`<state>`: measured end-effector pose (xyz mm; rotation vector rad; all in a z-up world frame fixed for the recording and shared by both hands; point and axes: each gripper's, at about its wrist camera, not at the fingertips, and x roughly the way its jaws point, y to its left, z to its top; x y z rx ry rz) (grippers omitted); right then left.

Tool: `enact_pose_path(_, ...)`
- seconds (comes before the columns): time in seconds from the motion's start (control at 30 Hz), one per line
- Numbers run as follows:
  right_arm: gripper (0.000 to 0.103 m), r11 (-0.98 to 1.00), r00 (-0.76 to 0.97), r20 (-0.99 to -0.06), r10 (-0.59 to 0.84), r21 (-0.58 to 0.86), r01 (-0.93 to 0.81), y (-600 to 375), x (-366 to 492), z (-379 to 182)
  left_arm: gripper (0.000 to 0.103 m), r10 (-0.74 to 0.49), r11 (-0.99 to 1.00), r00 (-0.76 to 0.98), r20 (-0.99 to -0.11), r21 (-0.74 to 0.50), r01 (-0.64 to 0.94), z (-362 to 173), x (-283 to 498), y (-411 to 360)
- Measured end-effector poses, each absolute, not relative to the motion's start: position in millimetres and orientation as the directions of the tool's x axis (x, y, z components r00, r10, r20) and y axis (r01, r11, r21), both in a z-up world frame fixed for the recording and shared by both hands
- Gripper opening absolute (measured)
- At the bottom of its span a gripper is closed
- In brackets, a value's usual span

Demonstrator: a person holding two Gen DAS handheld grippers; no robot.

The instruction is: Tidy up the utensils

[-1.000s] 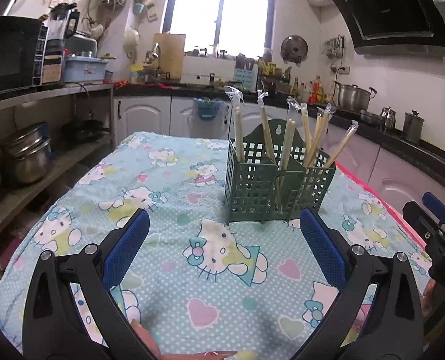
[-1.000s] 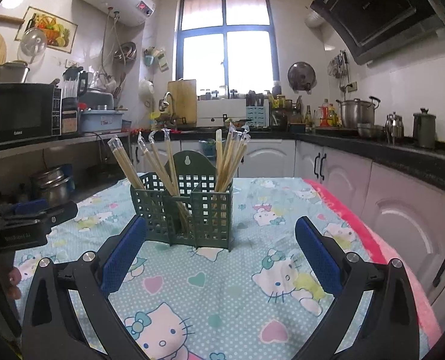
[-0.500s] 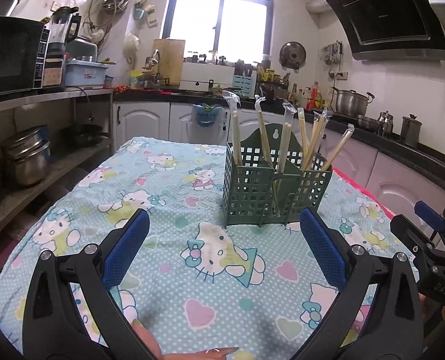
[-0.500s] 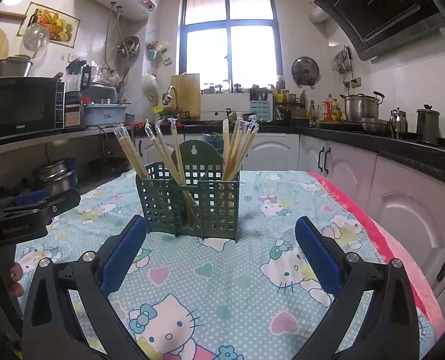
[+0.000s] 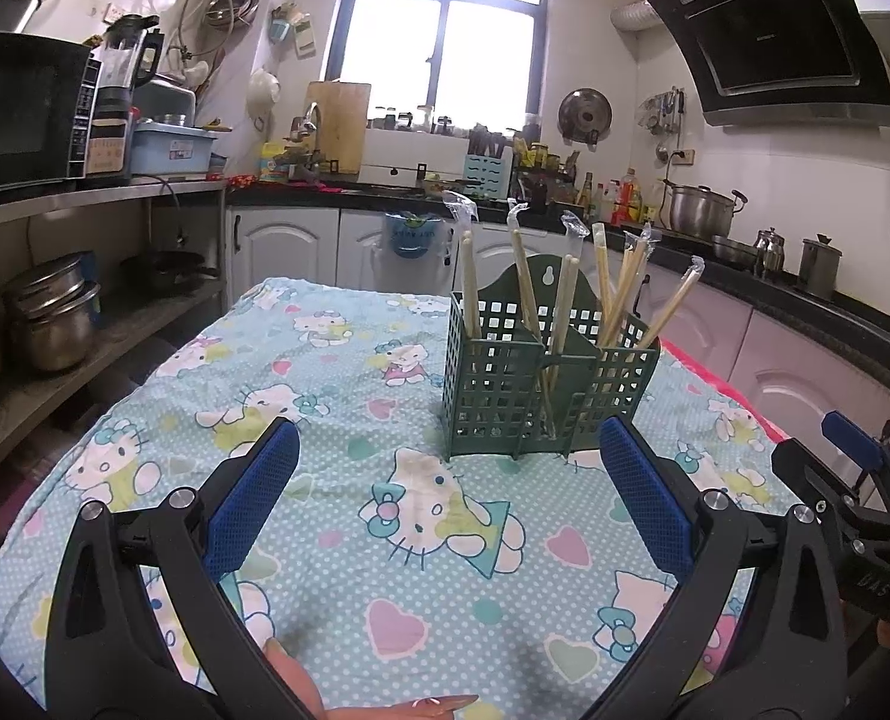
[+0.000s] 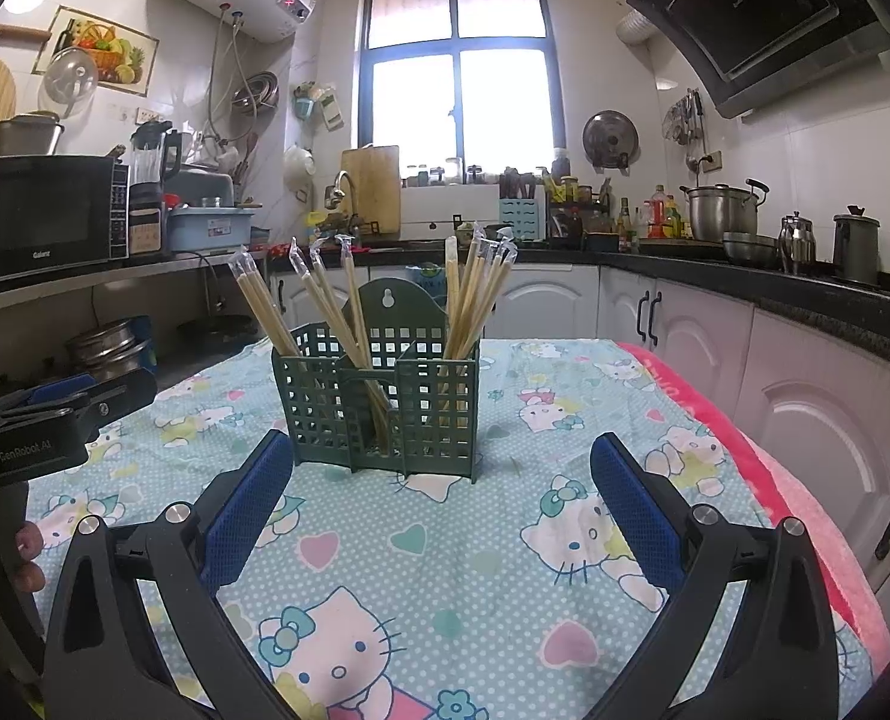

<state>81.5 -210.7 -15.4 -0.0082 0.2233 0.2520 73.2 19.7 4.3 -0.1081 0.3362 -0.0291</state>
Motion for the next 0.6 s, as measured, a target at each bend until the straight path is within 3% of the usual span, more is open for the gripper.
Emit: enact_pose_path(0.6, 0.097, 0.969, 0.943, -0.225, 0.246, 0.020, -0.248, -209.0, 78.5, -16.5, 0.093, -0.045, 0.994, 0.944, -0.325, -0.110, 0.009, 5.2, 73.7, 20.1)
